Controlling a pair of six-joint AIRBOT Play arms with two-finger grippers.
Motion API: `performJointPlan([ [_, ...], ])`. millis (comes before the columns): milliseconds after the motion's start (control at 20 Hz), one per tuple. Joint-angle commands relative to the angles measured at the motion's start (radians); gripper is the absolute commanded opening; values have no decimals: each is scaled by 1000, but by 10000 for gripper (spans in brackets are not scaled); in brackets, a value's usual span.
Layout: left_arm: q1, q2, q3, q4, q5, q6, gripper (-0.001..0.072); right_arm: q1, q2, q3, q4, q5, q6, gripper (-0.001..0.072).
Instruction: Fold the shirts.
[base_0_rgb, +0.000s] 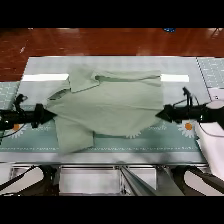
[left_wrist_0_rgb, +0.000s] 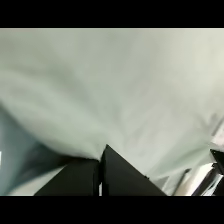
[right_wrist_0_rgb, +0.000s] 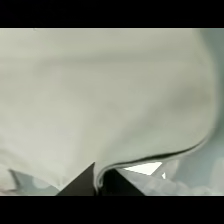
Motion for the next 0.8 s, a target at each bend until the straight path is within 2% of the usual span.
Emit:
performJointPlan([
  [0,0,80,195,-303,-27,49,19,17,7,353,-10,94,43,28],
  [150,0,149,499,-482,72,41,19,8,6,769,-108,100,121,27],
  [250,0,156,735,-475,92,26,18,-13,6,1015,-161,119,174,27],
  [350,0,159,948,-378,91,-21,18,-24,6,1219,-179,180,199,27],
  [450,0,183,1125,-238,84,-104,18,-24,28,1362,-195,249,208,27],
  [600,0,282,1240,-99,82,-121,19,-24,153,1389,-264,273,213,27],
  [750,0,441,1247,133,64,-141,19,-24,276,1387,-342,316,224,27],
])
